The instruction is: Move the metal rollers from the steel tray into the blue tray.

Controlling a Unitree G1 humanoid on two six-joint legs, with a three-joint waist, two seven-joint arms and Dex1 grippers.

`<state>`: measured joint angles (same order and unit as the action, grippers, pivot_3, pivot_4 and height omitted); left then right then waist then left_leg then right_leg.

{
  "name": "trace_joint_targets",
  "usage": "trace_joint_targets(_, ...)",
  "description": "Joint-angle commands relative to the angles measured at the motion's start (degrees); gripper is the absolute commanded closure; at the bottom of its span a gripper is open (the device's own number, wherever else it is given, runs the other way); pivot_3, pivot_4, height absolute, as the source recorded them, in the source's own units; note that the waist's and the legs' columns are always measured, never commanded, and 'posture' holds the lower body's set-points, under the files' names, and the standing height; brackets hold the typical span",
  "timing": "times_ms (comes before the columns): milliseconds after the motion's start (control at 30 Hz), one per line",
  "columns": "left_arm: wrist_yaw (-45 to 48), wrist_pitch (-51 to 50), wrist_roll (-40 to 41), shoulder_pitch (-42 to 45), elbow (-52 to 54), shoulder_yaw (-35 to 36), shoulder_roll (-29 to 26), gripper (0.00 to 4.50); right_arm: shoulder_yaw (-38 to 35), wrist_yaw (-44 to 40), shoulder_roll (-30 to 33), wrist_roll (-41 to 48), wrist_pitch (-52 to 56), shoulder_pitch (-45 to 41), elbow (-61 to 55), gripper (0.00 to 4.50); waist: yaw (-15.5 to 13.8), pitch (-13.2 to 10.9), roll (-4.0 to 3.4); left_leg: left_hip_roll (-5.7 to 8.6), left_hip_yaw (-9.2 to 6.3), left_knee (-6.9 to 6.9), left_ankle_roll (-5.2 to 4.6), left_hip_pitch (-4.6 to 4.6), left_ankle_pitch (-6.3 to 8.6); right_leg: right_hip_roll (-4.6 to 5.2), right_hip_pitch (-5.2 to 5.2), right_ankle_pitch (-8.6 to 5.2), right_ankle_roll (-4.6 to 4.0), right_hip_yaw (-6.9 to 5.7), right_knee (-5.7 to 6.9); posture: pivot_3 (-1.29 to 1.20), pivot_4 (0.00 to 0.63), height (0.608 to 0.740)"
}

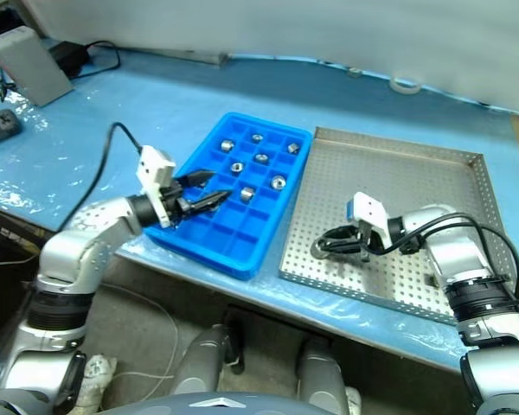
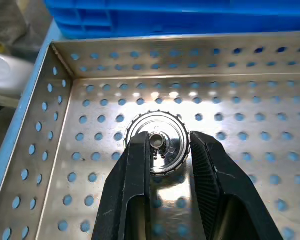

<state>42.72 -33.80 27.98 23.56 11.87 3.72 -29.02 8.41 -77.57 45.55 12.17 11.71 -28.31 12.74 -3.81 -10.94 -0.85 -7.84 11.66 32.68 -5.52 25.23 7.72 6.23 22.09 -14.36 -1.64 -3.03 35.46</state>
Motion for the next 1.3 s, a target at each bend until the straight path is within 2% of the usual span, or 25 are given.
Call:
trace_joint_targets(33, -0.21, -0.3, 2.81, -1.17, 1.87, 4.24, -0.96, 0.92, -2.05, 2.15, -3.06, 2.17, 1.0, -5.73, -1.29, 3.74, 0.17, 0.0, 0.0, -0.01, 0.0, 0.0, 0.01, -0.01, -0.01, 0.0, 0.01, 0.0, 0.0, 0.0, 0.02, 0.03, 0.15, 0.74)
trace_joint_targets(267, -3.38, -3.08, 6.62, -5.96, 6.12, 10.66, -2.53, 0.92, 2.37, 4.35, -14.49, 1.55, 1.67, -15.36, -3.37, 3.74, -0.7, -0.01, 0.01, -0.07, 0.0, -0.16, 0.26, 0.02, -0.16, -0.06, 0.2, -0.01, -0.01, -0.02, 0.22, 0.12, 0.15, 0.74)
trace_joint_targets(433, -4.29, -3.06, 7.13, -11.98, 8.58, 14.5, -5.18, 0.92, 5.75, 3.29, -21.1, 0.55, 0.66, -19.6, 1.23, 3.74, -1.85, -0.01, 0.04, -0.03, 0.0, -0.26, 0.26, 0.23, -0.16, -0.05, 0.4, -0.01, -0.02, -0.03, 0.13, 0.18, 0.15, 0.74)
trace_joint_targets(633, -5.61, -2.51, 7.52, -15.88, 10.01, 16.27, -5.44, 0.92, 9.69, 1.98, -25.0, -1.51, -1.28, -18.32, 5.79, 3.74, -3.52, 0.0, 0.11, -0.02, -0.01, -0.3, 0.32, 0.25, -0.19, -0.04, 0.41, -0.01, -0.01, -0.06, 0.14, 0.24, 0.15, 0.74)
trace_joint_targets(1000, -8.28, -3.01, 7.94, -16.1, 12.26, 13.33, -3.35, 0.92, 11.47, 3.8, -27.94, -5.41, -5.77, -17.64, 13.08, 3.74, -3.64, 0.0, 0.14, -0.05, -0.05, -0.55, 0.66, 0.15, -0.4, -0.08, 0.5, -0.01, 0.0, -0.06, 0.24, 0.22, 0.15, 0.74)
trace_joint_targets(1133, -8.67, -3.42, 8.52, -15.32, 12.52, 12.17, -2.94, 0.92, 10.63, 4.21, -28.22, -4.67, -4.9, -16.15, 11.75, 2.46, -3.61, 0.01, 0.15, -0.06, -0.05, -0.57, 0.65, 0.16, -0.4, -0.1, 0.51, -0.01, 0.0, -0.06, 0.23, 0.2, 0.15, 0.74)
trace_joint_targets(1233, -8.44, -3.6, 8.93, -14.51, 12.35, 10.96, -2.58, 0.92, 10.35, 5.78, -27.8, -4.77, 0.33, -16.37, 10.04, 1.53, -3.43, 0.02, 0.16, -0.05, -0.05, -0.56, 0.66, 0.1, -0.4, -0.1, 0.45, -0.01, 0.0, -0.06, 0.24, 0.2, 0.15, 0.74)
trace_joint_targets(1300, -8.0, -3.38, 8.89, -13.19, 11.25, 9.96, -2.29, 0.92, 9.18, 6.6, -26.85, -4.46, 1.43, -16.8, 8.94, 1.53, -3.48, 0.02, 0.16, -0.06, -0.05, -0.56, 0.67, 0.01, -0.41, -0.1, 0.37, -0.01, 0.0, -0.06, 0.26, 0.16, 0.15, 0.74)
